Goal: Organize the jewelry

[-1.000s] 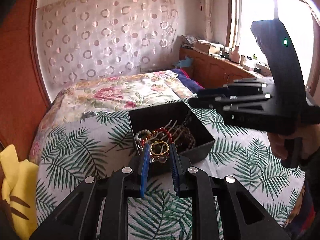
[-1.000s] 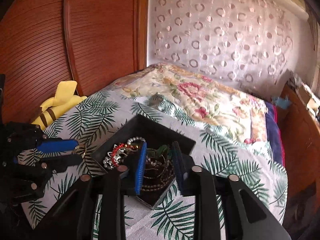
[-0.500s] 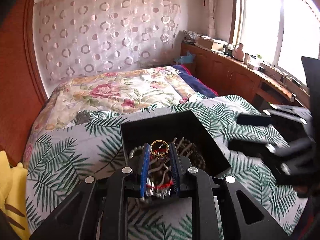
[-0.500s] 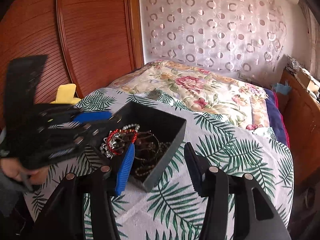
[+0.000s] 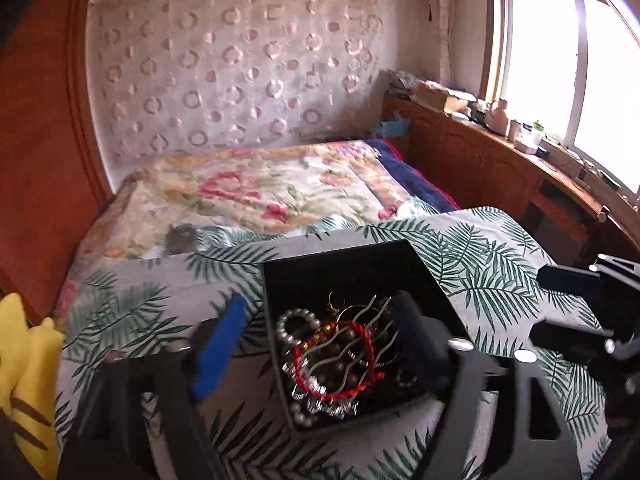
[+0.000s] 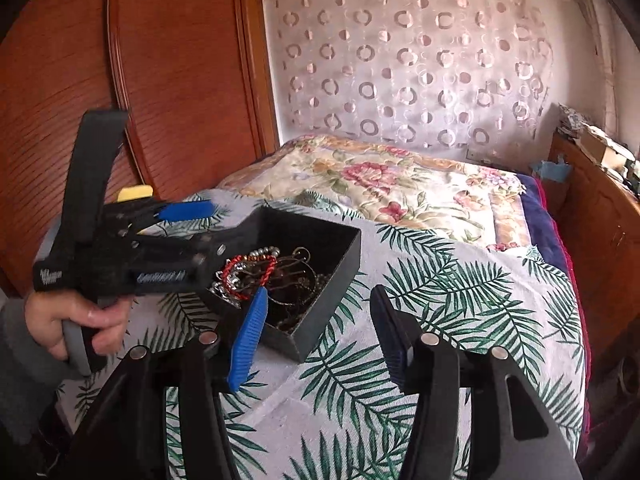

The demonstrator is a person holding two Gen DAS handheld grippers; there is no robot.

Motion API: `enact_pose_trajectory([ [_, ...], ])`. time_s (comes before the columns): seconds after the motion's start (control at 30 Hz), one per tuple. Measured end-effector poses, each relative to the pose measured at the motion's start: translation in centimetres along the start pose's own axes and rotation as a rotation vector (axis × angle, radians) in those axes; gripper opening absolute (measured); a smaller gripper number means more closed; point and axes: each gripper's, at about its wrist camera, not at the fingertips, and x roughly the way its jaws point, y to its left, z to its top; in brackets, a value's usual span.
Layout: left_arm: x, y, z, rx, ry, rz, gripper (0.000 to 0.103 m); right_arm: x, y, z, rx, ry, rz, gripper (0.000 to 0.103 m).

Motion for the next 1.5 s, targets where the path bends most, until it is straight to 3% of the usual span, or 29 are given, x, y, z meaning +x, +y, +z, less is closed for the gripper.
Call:
enact_pose_trajectory([
  [0.17, -3.9, -0.6, -1.8, 0.007, -0.054, 0.055, 0.096, -3.1, 1.1, -0.5, 0.034, -0.079, -0.029, 0.070],
  [0.57, -12.9, -0.5, -6.3, -0.062, -0.110, 0.106, 0.096, -9.2, 4.1, -4.4, 0.072, -0.220, -0.112, 0.099],
  [0.93, -16.1, -0.6, -8.2, -0.072, -0.140, 0.159, 0.096, -10.3, 4.5, -6.6, 0.112, -0.237, -0.201, 0.101],
  [1.5, -16.5, -0.9, -8.3, -0.074, -0.149, 0.166, 0.096, -9.7, 4.0, -7.1, 0.143, -0.241, -0.227, 0.101],
])
